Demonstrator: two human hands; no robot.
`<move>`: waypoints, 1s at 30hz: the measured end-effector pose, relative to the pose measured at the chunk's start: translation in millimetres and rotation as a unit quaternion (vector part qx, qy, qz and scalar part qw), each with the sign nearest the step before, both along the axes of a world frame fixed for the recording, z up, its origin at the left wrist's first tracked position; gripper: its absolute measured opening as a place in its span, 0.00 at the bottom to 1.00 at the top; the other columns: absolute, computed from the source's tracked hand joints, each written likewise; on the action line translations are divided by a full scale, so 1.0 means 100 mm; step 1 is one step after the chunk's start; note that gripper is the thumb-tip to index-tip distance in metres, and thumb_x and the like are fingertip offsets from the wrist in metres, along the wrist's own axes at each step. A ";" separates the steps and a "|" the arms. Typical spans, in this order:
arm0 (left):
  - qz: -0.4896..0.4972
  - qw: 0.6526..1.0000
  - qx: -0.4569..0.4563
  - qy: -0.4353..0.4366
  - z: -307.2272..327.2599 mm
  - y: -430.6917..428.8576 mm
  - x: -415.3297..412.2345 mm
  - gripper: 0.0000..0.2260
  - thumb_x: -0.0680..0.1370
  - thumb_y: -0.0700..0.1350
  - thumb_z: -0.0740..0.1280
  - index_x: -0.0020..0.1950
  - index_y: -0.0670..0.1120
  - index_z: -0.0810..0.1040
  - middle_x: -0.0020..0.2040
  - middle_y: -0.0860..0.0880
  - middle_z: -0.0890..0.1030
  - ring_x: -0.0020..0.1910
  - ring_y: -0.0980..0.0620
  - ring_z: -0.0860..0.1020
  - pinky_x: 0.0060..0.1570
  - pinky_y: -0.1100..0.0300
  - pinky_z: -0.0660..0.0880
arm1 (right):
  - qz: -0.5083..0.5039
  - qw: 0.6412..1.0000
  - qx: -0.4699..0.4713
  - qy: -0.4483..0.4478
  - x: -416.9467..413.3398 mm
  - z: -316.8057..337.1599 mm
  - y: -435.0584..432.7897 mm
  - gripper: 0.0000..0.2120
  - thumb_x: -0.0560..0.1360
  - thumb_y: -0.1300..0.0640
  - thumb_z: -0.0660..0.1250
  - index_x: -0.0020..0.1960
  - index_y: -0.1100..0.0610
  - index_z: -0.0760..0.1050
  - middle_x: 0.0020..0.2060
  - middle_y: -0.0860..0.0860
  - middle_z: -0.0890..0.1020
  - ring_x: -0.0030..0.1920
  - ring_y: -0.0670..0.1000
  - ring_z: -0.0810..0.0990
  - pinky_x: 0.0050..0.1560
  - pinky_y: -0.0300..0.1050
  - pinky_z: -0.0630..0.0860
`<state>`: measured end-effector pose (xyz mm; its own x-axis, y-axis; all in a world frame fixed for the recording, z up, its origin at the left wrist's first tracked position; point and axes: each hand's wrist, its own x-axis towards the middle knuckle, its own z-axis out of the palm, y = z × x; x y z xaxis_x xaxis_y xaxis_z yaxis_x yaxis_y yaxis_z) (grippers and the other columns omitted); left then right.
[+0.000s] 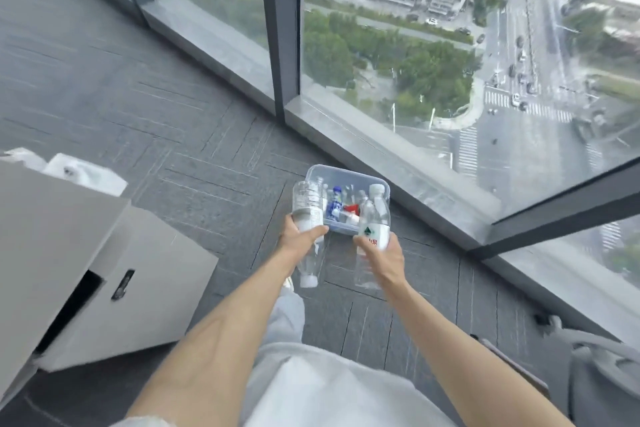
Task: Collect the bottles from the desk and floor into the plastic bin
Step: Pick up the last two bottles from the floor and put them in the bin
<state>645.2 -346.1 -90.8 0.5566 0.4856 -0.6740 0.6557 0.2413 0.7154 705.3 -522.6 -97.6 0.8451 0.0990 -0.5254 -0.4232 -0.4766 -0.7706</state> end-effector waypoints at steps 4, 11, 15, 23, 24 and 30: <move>-0.041 0.999 -0.021 0.018 -0.04 0.55 0.51 0.34 0.71 0.48 0.75 0.71 0.48 0.60 0.58 0.51 0.72 0.53 0.49 0.76 0.55 0.53 0.77 | -0.045 0.999 -0.016 0.027 0.37 0.00 0.39 0.22 0.70 0.44 0.75 0.59 0.49 0.72 0.47 0.47 0.80 0.46 0.46 0.80 0.39 0.39 0.73; -0.098 0.993 -0.035 0.063 -0.48 1.16 1.46 0.41 0.64 0.55 0.77 0.72 0.50 0.61 0.65 0.46 0.74 0.60 0.45 0.76 0.62 0.45 0.75 | -0.086 0.990 -0.052 0.095 1.12 -0.51 0.79 0.28 0.69 0.44 0.76 0.63 0.52 0.71 0.49 0.51 0.81 0.48 0.51 0.82 0.45 0.46 0.78; -0.121 0.989 -0.016 0.085 -1.00 1.41 1.91 0.46 0.58 0.61 0.76 0.72 0.53 0.60 0.68 0.46 0.72 0.61 0.43 0.76 0.61 0.44 0.75 | -0.059 0.990 -0.065 0.113 1.56 -1.02 1.03 0.25 0.71 0.49 0.73 0.64 0.52 0.68 0.48 0.49 0.79 0.47 0.49 0.80 0.41 0.44 0.75; -0.144 0.982 0.018 0.123 -2.22 1.61 2.29 0.36 0.71 0.51 0.75 0.73 0.49 0.60 0.59 0.53 0.69 0.57 0.52 0.69 0.59 0.56 0.70 | 0.003 0.976 -0.144 0.160 2.33 -2.58 1.21 0.43 0.60 0.32 0.72 0.65 0.57 0.67 0.56 0.55 0.79 0.54 0.58 0.80 0.53 0.55 0.80; -0.152 0.980 0.025 0.124 -2.38 1.61 2.32 0.36 0.71 0.51 0.75 0.73 0.49 0.60 0.59 0.53 0.69 0.57 0.52 0.69 0.59 0.56 0.70 | 0.007 0.975 -0.149 0.164 2.42 -2.81 1.22 0.46 0.60 0.30 0.71 0.67 0.58 0.66 0.58 0.56 0.79 0.55 0.59 0.80 0.54 0.55 0.79; -0.166 0.974 0.028 0.154 -3.25 1.52 2.40 0.34 0.66 0.58 0.75 0.67 0.57 0.62 0.63 0.53 0.72 0.60 0.46 0.76 0.61 0.45 0.74 | -0.005 0.980 -0.127 0.150 2.88 -3.81 1.33 0.48 0.65 0.33 0.72 0.76 0.56 0.60 0.71 0.56 0.72 0.68 0.60 0.73 0.67 0.59 0.71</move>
<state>885.0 -193.8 -415.7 0.4649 0.3535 -0.8118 0.8766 -0.0547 0.4782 993.3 -389.5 -478.7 0.6488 -0.0749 -0.7572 -0.6189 -0.6309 -0.4679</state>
